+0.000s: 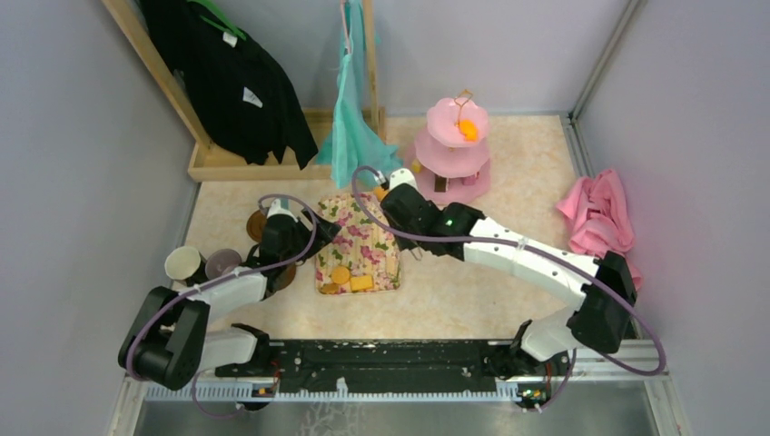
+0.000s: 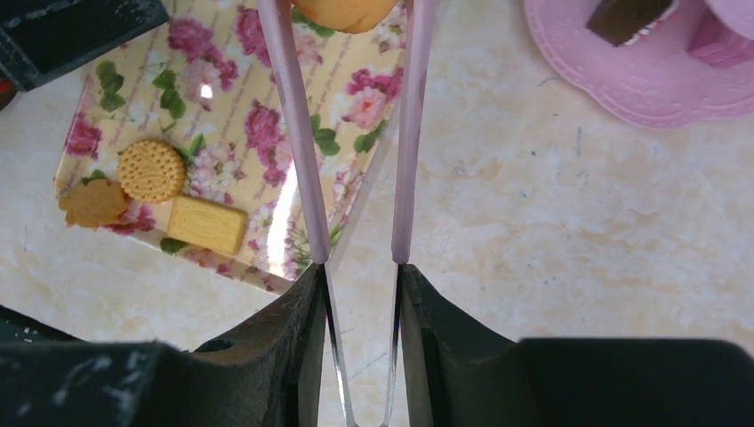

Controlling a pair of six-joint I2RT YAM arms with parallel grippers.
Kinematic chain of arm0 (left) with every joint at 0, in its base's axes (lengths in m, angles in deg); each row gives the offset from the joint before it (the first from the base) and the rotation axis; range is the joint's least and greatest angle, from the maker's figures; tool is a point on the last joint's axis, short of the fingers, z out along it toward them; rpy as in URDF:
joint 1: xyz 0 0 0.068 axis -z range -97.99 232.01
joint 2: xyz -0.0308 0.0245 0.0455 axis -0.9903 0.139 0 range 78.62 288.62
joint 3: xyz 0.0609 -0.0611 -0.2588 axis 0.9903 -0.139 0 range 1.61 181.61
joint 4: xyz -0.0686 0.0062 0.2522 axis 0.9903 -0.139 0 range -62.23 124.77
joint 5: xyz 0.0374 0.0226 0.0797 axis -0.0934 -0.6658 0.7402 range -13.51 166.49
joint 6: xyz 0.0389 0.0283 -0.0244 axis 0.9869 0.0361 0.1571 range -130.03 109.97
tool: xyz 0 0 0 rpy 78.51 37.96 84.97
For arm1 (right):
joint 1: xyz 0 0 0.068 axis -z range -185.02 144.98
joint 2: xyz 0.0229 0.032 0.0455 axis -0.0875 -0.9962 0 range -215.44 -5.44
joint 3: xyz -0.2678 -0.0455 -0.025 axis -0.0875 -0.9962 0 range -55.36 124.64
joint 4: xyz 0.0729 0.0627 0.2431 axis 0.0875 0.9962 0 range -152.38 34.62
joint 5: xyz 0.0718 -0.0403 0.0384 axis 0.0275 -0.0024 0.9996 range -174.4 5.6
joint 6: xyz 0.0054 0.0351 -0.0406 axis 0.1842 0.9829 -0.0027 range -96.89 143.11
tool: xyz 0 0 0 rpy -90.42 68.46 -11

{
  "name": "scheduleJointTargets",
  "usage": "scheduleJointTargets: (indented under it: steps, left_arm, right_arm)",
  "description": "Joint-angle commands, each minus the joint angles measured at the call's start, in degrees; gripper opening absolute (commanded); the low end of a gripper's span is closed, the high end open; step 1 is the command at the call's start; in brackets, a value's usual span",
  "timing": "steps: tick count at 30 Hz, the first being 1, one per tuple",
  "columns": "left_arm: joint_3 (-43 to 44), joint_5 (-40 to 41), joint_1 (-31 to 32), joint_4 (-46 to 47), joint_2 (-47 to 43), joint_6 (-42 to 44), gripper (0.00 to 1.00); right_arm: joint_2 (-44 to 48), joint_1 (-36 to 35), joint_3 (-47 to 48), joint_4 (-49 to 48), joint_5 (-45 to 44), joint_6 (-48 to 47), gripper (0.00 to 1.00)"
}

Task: Serve the afternoon tea
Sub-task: Place the desert on the desert table.

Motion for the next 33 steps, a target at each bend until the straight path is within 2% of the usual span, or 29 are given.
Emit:
scheduleJointTargets:
  steps: [1,6,15,33]
  left_arm:
    - [0.1,-1.1,0.3,-0.5,-1.5,-0.1,0.85]
    - [0.8,-2.1,0.3,-0.7,-0.9,0.1,0.85]
    - [1.4,-2.8,0.3,-0.5,-0.6,0.2,0.86]
    - [1.9,-4.3,0.2,0.8,-1.0,0.8,0.86]
  right_arm:
    - [4.8,3.1,5.1,2.4,-4.5,-0.5,0.18]
    - [5.9,7.7,8.9,3.4,-4.5,-2.2,0.19]
    - [2.7,15.1,16.9,5.3,-2.5,-4.5,0.19]
    - [-10.9,24.5,30.6,9.7,3.5,-6.6,0.19]
